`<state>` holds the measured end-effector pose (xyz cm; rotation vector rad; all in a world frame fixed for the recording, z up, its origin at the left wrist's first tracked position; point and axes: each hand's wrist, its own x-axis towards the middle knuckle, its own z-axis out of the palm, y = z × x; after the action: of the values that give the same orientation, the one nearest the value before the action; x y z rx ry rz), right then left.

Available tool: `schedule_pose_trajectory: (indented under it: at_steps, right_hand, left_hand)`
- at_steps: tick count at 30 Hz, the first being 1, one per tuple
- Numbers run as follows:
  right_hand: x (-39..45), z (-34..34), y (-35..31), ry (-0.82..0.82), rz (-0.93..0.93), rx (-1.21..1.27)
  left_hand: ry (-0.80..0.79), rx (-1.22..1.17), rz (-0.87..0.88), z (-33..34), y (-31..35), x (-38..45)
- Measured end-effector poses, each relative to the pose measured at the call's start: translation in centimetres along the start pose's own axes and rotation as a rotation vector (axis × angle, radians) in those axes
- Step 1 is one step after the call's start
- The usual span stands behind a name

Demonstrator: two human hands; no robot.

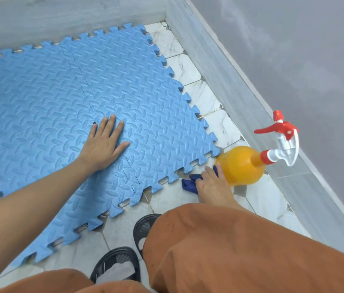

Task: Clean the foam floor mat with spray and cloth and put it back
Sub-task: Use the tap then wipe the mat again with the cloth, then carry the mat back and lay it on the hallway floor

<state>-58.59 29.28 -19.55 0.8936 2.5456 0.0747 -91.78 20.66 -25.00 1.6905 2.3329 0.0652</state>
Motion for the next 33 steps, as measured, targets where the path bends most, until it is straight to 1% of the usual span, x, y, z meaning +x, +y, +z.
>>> schedule_pose_trajectory:
  at_steps: [2, 3, 6, 7, 8, 11, 12, 13, 15, 17, 19, 20, 22, 24, 26, 28, 31, 33]
  right_hand:
    - [-0.1, -1.6, 0.0, -0.225, 0.027, 0.015]
    - [0.2, -2.8, 0.0, -0.3, 0.045, 0.029]
    - [2.6, -6.3, -0.3, -0.444, 0.072, 0.137]
    - [3.9, -7.2, -0.3, -0.442, 0.097, 0.19]
    - [5.4, -8.2, -0.2, -0.384, 0.127, 0.258]
    - [10.8, -10.2, 0.6, -0.031, 0.23, 0.464]
    - [13.1, -10.7, 1.2, 0.062, 0.254, 0.534]
    - [15.2, -11.0, 1.7, 0.117, 0.275, 0.599]
    - [19.4, -11.5, 3.0, 0.154, 0.316, 0.725]
    - [22.7, -11.8, 3.8, 0.138, 0.356, 0.83]
    - [25.1, -12.0, 4.2, 0.07, 0.4, 0.896]
    - [26.0, -11.9, 4.3, 0.04, 0.413, 0.92]
    - [27.4, -11.5, 4.1, 0.014, 0.42, 0.922]
    - [28.9, -11.7, 3.4, 0.041, 0.419, 0.908]
    - [30.0, -12.2, 3.0, 0.063, 0.44, 0.911]
    - [30.8, -12.8, 3.1, 0.067, 0.488, 0.963]
    - [31.8, -13.3, 4.0, 0.056, 0.597, 1.141]
    - [32.2, -13.3, 4.4, 0.013, 0.576, 1.159]
  left_hand:
    - [-0.003, 0.01, -0.009, -0.2, -0.5, -0.1]
    - [0.0, 0.002, -0.028, -0.4, -0.8, -0.3]
    - [0.013, -0.035, -0.097, -0.8, -1.9, -1.0]
    - [0.022, -0.051, -0.129, -1.1, -2.5, -1.3]
    - [0.037, -0.079, -0.169, -1.4, -3.3, -1.4]
    - [0.123, -0.196, -0.367, -3.3, -6.5, -1.3]
    - [0.17, -0.227, -0.449, -4.1, -8.0, -1.3]
    - [0.218, -0.244, -0.531, -4.8, -9.5, -1.3]
    - [0.309, -0.276, -0.717, -6.2, -12.6, -1.8]
    - [0.393, -0.4, -0.946, -6.9, -15.9, -2.7]
    - [0.416, -0.558, -1.168, -7.1, -18.6, -3.6]
    - [0.399, -0.628, -1.23, -7.1, -19.6, -3.9]
    - [0.362, -0.733, -1.259, -7.4, -20.3, -4.2]
    - [0.311, -0.793, -1.237, -7.4, -20.6, -4.3]
    - [0.299, -0.832, -1.238, -7.5, -21.2, -4.6]
    - [0.313, -0.93, -1.283, -7.6, -22.0, -4.8]
    - [0.364, -1.181, -1.326, -8.2, -22.4, -5.0]
    - [0.36, -1.266, -1.323, -8.2, -22.6, -5.4]
